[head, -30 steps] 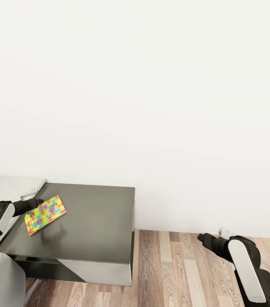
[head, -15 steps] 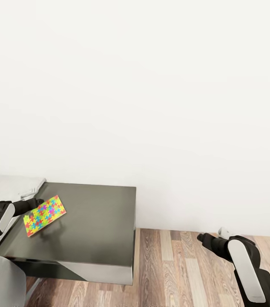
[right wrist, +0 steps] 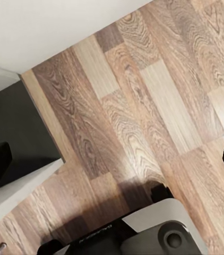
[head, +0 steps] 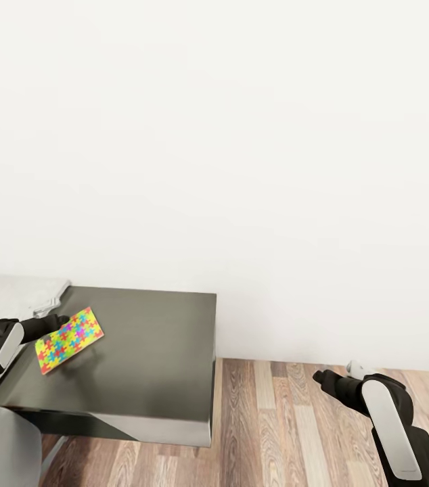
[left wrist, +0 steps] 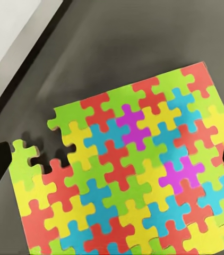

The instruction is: Put all the toys in the child's room - the three board games (two on the bed and one on the table), the two jigsaw puzzles on the table, and the tennis ball on the table - inside the toy box on the table in the child's room.

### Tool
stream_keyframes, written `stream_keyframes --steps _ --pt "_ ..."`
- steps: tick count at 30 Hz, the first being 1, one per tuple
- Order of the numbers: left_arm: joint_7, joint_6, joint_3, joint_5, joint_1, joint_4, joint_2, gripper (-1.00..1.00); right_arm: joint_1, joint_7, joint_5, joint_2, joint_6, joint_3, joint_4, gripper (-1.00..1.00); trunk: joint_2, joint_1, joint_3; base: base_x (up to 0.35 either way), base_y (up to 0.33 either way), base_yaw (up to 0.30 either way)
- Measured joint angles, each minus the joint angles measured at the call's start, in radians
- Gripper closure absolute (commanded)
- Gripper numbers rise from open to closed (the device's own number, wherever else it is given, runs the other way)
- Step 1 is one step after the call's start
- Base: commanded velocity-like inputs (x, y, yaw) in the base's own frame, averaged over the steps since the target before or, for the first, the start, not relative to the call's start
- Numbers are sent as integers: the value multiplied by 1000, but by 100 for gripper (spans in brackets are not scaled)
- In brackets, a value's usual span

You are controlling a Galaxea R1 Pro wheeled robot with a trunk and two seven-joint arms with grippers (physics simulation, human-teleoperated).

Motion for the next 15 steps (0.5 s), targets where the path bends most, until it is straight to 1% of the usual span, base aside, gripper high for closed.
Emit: stream_keyframes --steps 8,15 --pt "0 0 0 0 0 0 -1 -100 0 0 0 0 0 0 0 -100 0 0 -13 168 0 0" --pt "0 0 0 0 0 0 -1 -100 0 0 0 0 0 0 0 -100 0 0 -25 32 0 0"
